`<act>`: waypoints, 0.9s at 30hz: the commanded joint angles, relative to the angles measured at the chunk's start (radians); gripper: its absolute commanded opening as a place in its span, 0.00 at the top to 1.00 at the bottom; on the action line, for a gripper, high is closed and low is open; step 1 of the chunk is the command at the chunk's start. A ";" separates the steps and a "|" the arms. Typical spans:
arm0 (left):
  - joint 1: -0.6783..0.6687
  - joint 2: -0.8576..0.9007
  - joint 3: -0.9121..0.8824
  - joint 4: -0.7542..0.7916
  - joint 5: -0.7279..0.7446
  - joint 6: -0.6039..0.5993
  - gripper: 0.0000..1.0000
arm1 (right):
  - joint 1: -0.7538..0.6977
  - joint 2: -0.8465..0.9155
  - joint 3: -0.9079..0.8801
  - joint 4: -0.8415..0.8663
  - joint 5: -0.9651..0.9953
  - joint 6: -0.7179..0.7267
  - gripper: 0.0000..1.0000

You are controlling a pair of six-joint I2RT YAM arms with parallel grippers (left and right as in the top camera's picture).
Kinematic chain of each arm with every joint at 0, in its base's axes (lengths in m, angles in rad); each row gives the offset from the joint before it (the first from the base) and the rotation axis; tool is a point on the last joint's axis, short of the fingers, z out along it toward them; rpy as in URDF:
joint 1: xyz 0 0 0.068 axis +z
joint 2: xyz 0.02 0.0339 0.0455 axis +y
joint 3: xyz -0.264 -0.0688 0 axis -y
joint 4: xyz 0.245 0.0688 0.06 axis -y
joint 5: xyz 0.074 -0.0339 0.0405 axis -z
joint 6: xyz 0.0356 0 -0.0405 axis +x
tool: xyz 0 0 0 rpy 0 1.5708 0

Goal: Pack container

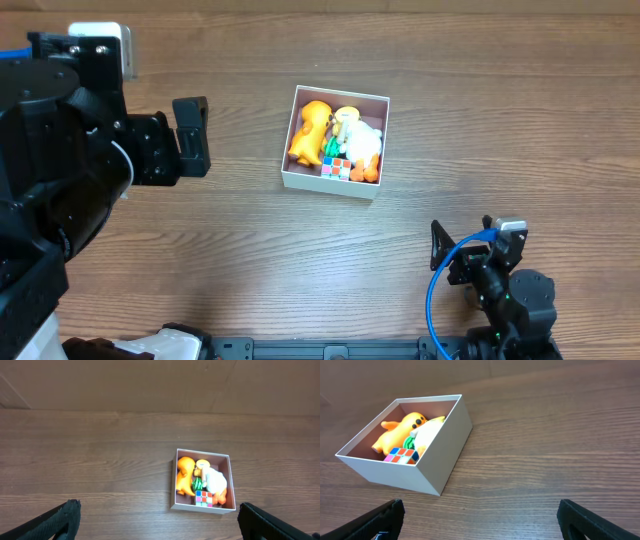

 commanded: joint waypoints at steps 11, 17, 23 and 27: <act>0.010 0.000 0.005 0.002 -0.013 0.013 0.00 | -0.003 -0.034 -0.088 0.038 -0.005 -0.001 0.00; 0.010 0.000 0.005 0.002 -0.013 0.013 0.00 | -0.003 -0.034 -0.088 0.037 -0.005 -0.001 0.00; 0.010 0.000 0.005 0.002 -0.013 0.013 0.00 | -0.003 -0.034 -0.088 0.038 -0.005 -0.001 0.00; 0.010 0.000 0.005 0.002 -0.013 0.013 0.00 | -0.003 -0.034 -0.088 0.037 -0.005 -0.001 0.00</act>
